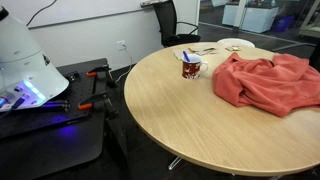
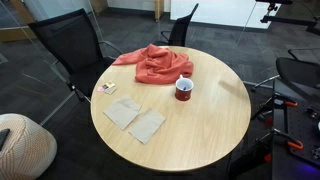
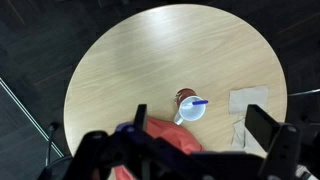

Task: Put the pen on the table

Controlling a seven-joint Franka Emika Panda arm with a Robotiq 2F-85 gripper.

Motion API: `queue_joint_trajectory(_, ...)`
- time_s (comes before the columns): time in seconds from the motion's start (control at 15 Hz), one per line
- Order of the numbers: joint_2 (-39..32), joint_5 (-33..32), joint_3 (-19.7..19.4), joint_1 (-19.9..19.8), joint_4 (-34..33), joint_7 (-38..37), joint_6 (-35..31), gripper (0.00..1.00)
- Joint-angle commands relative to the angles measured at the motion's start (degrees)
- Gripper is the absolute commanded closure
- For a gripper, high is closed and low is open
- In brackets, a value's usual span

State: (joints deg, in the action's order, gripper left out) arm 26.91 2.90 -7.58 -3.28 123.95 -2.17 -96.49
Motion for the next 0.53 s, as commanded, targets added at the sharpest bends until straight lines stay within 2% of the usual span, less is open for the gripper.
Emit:
queue_joint_trajectory(0.0,-0.1,0.3,0.7,-1.0,-0.1,0.4,0.1,0.0)
queue_joint_trajectory(0.47,-0.9,0.5,0.9,-1.1,-0.5,-0.7,0.1,0.0)
